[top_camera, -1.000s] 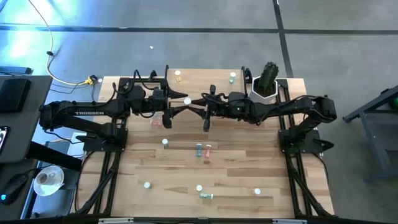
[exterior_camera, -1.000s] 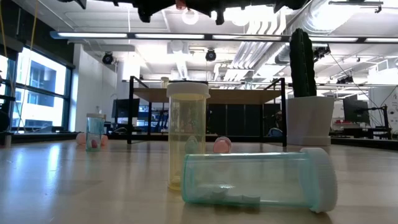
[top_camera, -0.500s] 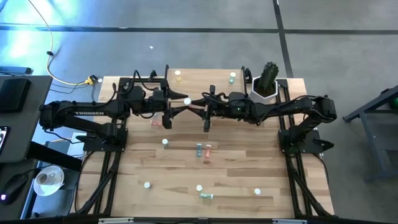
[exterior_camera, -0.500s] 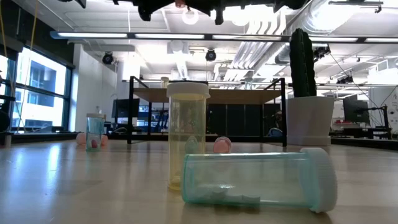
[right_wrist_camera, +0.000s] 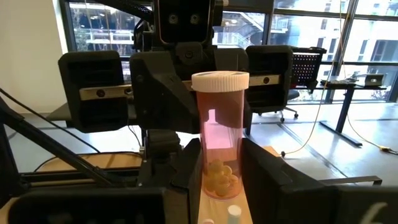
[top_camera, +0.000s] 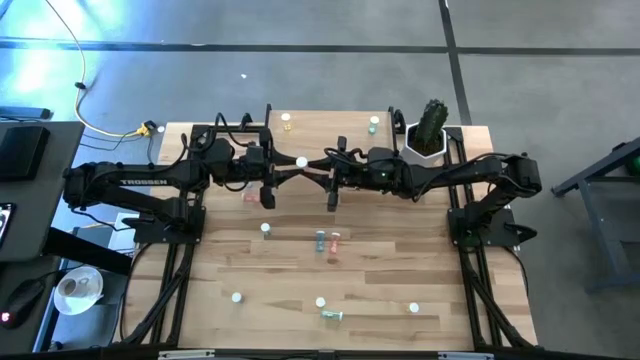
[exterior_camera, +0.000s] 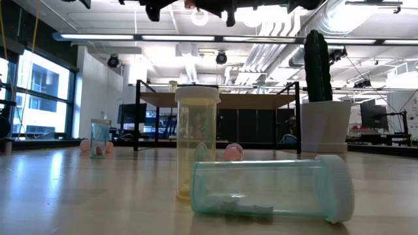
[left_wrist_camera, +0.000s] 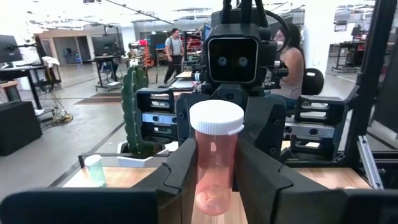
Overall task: Pick and place medicine bottles onto shelf by color
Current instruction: Put the right pink pill bottle on the shelf
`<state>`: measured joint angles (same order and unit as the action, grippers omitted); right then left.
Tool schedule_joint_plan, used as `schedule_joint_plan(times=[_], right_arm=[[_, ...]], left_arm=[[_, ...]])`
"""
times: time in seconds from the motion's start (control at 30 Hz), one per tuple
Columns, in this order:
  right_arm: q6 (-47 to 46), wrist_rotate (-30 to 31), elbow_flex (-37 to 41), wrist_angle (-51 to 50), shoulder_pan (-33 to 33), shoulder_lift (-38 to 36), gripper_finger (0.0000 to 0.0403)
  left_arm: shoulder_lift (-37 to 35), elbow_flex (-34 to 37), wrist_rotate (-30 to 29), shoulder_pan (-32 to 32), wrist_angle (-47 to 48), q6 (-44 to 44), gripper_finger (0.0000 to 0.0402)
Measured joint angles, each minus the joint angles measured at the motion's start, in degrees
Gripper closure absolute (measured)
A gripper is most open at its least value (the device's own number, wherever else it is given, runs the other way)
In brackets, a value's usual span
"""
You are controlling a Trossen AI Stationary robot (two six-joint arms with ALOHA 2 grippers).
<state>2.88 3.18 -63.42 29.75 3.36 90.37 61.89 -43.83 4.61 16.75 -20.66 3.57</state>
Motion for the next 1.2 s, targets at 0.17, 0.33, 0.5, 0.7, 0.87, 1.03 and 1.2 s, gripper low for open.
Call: schedule_joint_plan(times=[0.17, 0.33, 0.5, 0.7, 0.87, 1.03, 1.2], right_arm=[[0.04, -0.17, 0.00, -0.24, 0.00, -0.02, 0.0321], [-1.29, 0.20, 0.00, -0.40, -0.02, -0.02, 0.0292], [-2.88, 0.39, 0.02, -2.36, 0.02, -0.02, 0.0242], [-2.84, 2.02, 0.03, -9.47, 0.48, -1.72, 0.0198], [-1.49, 5.59, 0.07, -15.20, 0.86, -5.18, 0.0187], [2.11, 5.78, -0.54, -15.34, 2.57, -8.11, 0.0187], [4.34, 4.38, -7.26, -20.56, 6.14, -8.28, 0.0187]], left_arm=[[0.00, 0.04, 0.11, 0.00, 0.00, 0.03, 0.0315], [-0.01, 0.04, 0.13, 0.00, 0.00, 0.05, 0.0315], [-0.04, 0.04, -1.19, 0.11, 0.03, 0.52, 0.0314], [-0.06, 0.04, -6.55, 0.50, 2.65, 2.66, 0.0314], [-0.07, 0.04, -7.64, 2.99, 5.46, 2.67, 0.0314], [-0.07, 0.04, -7.38, 5.62, 9.74, 2.60, 0.0314], [-0.07, 0.04, -7.27, 7.17, 13.19, 1.81, 0.0314]])
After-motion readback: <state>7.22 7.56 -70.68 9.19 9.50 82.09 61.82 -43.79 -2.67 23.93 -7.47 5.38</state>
